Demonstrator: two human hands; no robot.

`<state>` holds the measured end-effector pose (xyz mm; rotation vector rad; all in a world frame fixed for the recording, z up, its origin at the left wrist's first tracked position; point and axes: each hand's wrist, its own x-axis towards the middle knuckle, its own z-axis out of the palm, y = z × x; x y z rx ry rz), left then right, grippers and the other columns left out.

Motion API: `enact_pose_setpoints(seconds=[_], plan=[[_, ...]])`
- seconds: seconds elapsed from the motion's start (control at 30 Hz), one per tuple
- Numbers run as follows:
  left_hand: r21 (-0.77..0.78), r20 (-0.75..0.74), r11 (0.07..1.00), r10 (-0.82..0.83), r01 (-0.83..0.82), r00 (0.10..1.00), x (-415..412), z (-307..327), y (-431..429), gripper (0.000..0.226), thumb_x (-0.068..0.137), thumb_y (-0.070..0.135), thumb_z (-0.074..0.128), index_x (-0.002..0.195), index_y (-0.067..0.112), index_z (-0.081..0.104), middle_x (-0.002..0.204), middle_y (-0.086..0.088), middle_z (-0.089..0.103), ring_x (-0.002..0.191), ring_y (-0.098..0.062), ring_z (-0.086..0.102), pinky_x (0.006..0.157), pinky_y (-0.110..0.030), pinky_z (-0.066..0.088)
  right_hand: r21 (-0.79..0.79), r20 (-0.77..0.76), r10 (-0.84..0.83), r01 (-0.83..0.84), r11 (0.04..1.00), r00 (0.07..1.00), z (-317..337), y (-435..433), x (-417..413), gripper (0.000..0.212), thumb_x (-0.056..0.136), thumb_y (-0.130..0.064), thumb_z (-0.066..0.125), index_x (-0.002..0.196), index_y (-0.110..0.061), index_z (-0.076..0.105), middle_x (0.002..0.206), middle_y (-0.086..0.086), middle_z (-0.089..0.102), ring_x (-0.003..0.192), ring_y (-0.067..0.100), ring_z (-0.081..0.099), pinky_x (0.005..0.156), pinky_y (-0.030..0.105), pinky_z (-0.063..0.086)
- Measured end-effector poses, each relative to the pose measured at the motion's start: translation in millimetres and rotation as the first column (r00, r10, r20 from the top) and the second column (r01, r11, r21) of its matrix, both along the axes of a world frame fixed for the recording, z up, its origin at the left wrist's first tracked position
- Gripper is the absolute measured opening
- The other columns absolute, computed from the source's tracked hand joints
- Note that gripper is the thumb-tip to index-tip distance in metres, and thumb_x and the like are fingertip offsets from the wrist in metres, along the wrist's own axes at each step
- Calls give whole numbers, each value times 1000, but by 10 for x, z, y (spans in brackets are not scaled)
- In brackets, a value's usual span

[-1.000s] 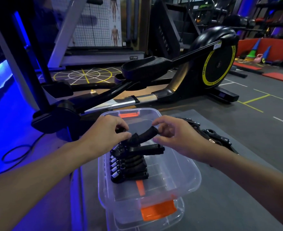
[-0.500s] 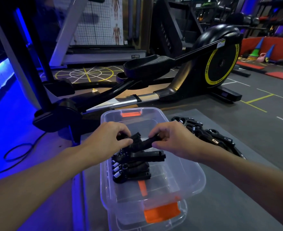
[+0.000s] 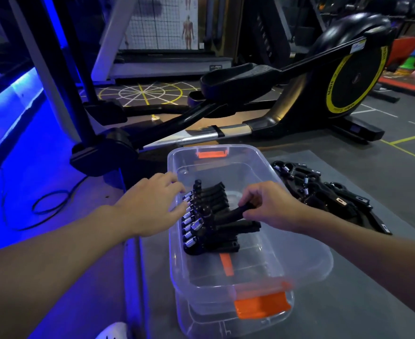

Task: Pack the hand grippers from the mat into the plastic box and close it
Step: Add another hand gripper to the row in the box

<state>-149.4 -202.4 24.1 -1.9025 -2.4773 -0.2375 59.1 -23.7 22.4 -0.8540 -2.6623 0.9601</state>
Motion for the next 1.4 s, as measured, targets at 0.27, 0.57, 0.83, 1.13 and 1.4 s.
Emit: enact_pose_setpoints(seconds=[0.27,0.57,0.83,1.13,1.4], plan=[[-88,-25,996,-32,29,999,-94,-156,-56,81,77,66,14,136,21,46,143,0,38,127,-21,44,99,-39,42,1,118,41,-41,999,992,-324,-35,-143,23,71,-7,77,75,-27,67,66,-3,64,54,8,56,47,18,43],[-154,-21,988,-34,30,999,-76,-233,-82,95,73,69,4,151,18,25,161,-6,14,146,-19,18,116,-37,26,-29,164,81,-77,997,983,-582,-30,-233,22,73,-5,76,79,-24,68,73,-3,63,59,6,55,49,12,41],[-135,-8,990,-35,34,999,-83,-275,-78,94,75,68,6,150,14,27,161,-7,14,148,-19,15,118,-36,24,-30,192,74,-70,997,979,-797,-4,-289,24,72,-6,78,79,-26,66,72,-13,58,60,6,57,53,18,46],[-115,54,993,-18,24,998,-61,-275,-75,95,74,69,8,150,14,27,161,-6,11,148,-17,13,119,-33,22,100,233,144,-170,980,962,-963,79,-334,19,75,-8,72,81,-24,64,71,-10,55,68,13,55,58,18,43],[-151,105,988,2,14,995,-27,-235,-97,98,73,72,10,155,17,14,164,-2,-2,149,-13,7,118,-29,18,105,283,137,-173,979,949,-1016,115,-302,22,73,-6,67,75,-24,55,64,-10,53,57,7,53,55,22,46]])
